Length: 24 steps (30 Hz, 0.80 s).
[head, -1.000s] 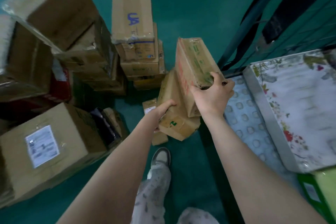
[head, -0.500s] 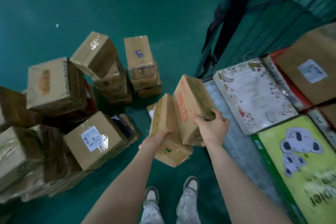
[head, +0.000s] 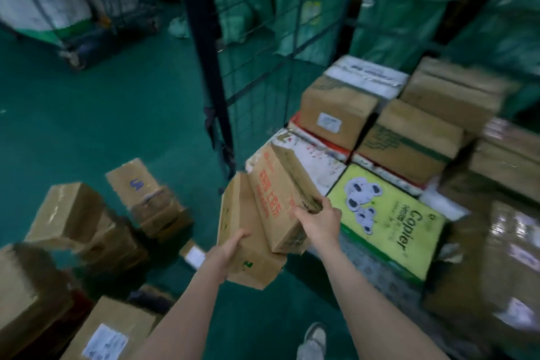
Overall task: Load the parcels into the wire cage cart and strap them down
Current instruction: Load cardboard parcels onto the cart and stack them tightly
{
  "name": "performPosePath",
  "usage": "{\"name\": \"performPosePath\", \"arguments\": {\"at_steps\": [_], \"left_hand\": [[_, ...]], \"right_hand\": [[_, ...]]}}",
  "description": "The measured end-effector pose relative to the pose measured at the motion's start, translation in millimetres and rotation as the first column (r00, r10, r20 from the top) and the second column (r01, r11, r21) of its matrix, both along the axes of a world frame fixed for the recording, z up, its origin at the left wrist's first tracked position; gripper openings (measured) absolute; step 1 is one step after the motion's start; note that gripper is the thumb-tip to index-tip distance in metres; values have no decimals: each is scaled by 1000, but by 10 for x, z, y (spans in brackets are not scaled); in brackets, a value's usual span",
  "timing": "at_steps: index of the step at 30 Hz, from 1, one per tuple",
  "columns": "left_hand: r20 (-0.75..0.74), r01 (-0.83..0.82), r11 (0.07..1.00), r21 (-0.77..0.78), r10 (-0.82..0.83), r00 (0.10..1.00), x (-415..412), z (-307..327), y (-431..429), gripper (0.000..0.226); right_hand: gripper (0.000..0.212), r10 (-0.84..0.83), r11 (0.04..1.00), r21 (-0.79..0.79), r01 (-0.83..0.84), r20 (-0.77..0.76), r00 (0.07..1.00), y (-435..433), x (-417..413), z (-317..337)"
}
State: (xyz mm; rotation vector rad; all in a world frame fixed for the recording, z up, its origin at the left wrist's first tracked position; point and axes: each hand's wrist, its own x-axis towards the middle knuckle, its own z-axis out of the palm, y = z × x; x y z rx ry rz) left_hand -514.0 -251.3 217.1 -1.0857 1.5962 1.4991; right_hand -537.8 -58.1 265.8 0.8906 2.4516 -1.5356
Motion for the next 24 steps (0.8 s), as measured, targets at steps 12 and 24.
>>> {"name": "performPosePath", "arguments": {"at_steps": [12, 24], "left_hand": [[-115, 384, 913, 140, -370, 922, -415, 443, 2105, 76], [-88, 648, 762, -12, -646, 758, -612, 54, 3816, 116]], "right_hand": [[65, -361, 933, -19, 360, -65, 930, 2127, 400, 468], [62, -591, 806, -72, 588, -23, 807, 3863, 641, 333]]}}
